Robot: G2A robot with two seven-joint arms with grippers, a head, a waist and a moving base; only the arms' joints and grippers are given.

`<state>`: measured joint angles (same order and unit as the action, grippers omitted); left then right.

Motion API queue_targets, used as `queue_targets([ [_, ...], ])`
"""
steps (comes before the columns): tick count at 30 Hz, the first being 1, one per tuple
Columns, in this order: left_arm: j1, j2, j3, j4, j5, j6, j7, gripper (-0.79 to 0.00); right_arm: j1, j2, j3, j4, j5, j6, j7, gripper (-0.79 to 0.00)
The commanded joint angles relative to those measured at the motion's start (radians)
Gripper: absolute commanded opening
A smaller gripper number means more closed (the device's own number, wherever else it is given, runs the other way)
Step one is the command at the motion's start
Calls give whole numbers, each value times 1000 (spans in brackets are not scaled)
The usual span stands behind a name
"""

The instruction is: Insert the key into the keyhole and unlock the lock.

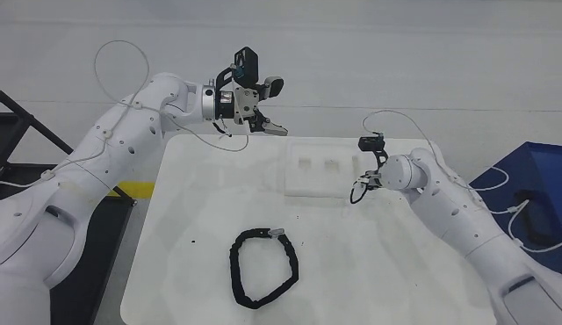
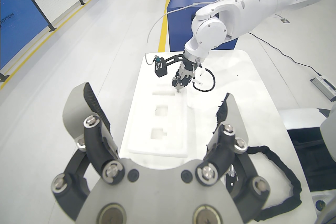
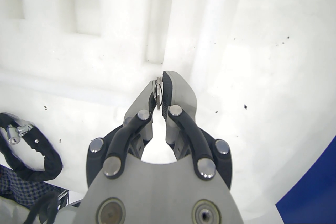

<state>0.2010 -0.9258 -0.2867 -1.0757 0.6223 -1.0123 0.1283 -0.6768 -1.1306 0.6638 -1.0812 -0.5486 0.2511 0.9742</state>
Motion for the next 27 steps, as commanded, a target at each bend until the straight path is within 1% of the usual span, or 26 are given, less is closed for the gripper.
queue_targets([
  [1,0,0,0,0,0,0,0,0,-7,8,16,-26,-12,8,15,-785],
  [6,0,0,0,0,0,0,0,0,-47,39,91,-132,-21,10,51,-785],
  [13,0,0,0,0,0,0,0,0,-171,95,257,-319,58,-64,86,-785],
  [14,0,0,0,0,0,0,0,0,-194,101,283,-344,96,-91,87,-785],
  [16,0,0,0,0,0,0,0,0,-231,114,326,-380,89,-100,77,-785],
  [17,0,0,0,0,0,0,0,0,-253,117,345,-408,129,-122,73,-785],
  [19,0,0,0,0,0,0,0,0,-295,125,395,-418,214,-186,57,-785],
  [22,0,0,0,0,0,0,0,0,-353,133,468,-410,376,-319,34,-785],
  [24,0,0,0,0,0,0,0,0,-387,141,504,-431,389,-351,14,-785],
  [26,0,0,0,0,0,0,0,0,-430,147,542,-469,452,-389,1,-785],
  [27,0,0,0,0,0,0,0,0,-450,151,564,-490,458,-394,-9,-785],
])
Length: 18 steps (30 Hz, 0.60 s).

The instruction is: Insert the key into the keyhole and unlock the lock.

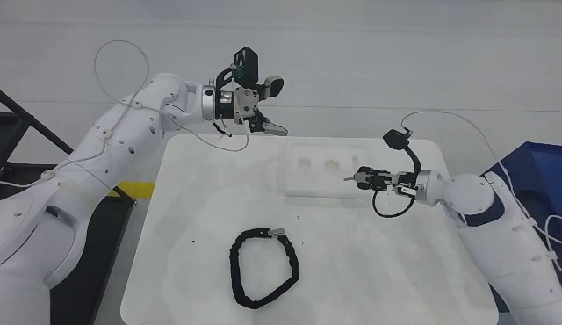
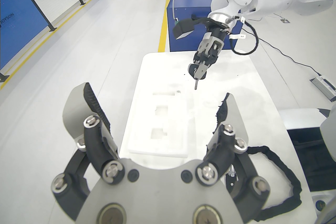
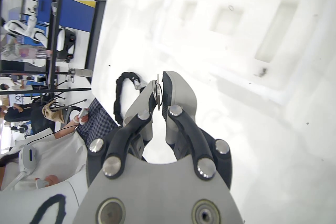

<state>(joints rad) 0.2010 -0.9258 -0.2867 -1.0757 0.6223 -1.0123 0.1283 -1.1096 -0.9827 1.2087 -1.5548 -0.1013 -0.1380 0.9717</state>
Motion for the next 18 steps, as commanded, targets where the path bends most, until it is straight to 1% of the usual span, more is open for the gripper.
queue_targets([
  [1,0,0,0,0,0,0,0,0,-40,6,38,-42,29,-14,-14,-785],
  [7,0,0,0,0,0,0,0,0,-157,27,166,-154,142,-64,6,-785],
  [9,0,0,0,0,0,0,0,0,-181,36,211,-186,132,-63,17,-785],
  [14,0,0,0,0,0,0,0,0,-266,49,309,-280,119,-32,-12,-785],
  [16,0,0,0,0,0,0,0,0,-289,50,332,-283,133,-34,-24,-785],
  [18,0,0,0,0,0,0,0,0,-289,50,332,-283,133,-34,-24,-785],
])
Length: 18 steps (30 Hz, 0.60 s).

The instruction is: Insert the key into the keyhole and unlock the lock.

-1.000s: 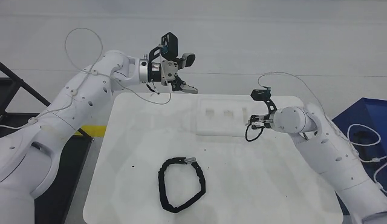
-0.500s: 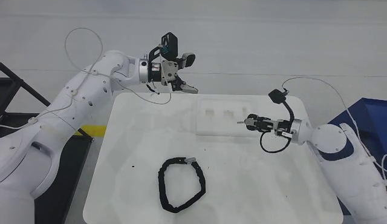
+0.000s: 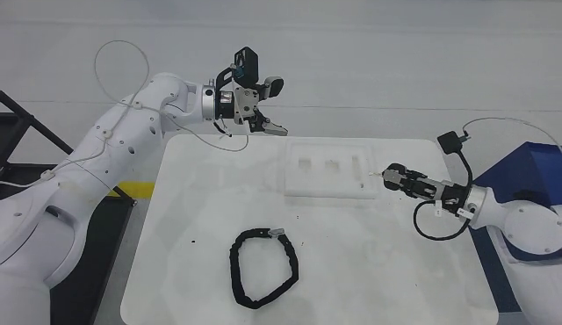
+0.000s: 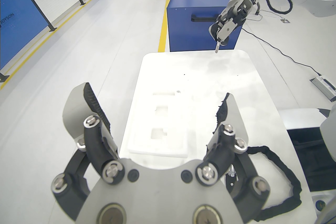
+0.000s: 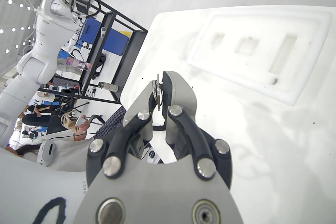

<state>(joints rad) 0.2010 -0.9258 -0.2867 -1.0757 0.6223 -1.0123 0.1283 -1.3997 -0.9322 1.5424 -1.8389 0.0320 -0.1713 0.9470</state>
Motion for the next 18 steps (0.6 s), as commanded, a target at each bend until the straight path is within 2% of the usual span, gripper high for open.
queue_targets([
  [1,0,0,0,0,0,0,0,0,1,0,-1,1,-1,0,1,-785],
  [13,0,0,0,0,0,0,0,0,1,0,-1,1,-1,0,1,-785],
  [18,44,8,-18,-41,36,16,-29,0,1,0,-1,1,-1,0,1,-785],
])
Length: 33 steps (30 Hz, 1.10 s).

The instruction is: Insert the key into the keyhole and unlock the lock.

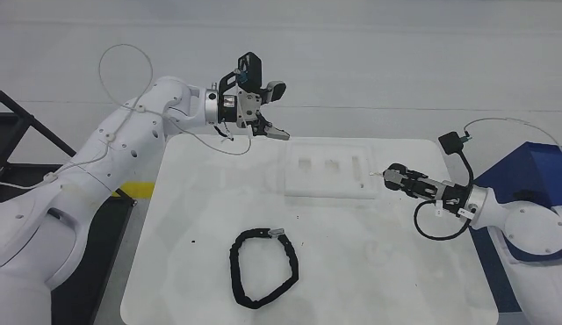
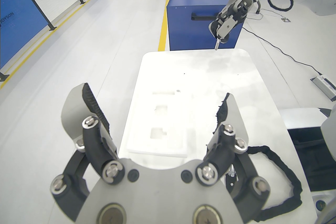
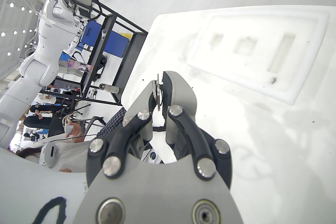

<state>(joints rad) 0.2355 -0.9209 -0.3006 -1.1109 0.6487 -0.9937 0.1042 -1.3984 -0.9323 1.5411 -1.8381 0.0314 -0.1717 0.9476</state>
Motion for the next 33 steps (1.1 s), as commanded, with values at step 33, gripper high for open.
queue_targets([
  [33,376,18,-15,-20,419,-19,102,0,0,0,0,0,0,0,0,-785],
])
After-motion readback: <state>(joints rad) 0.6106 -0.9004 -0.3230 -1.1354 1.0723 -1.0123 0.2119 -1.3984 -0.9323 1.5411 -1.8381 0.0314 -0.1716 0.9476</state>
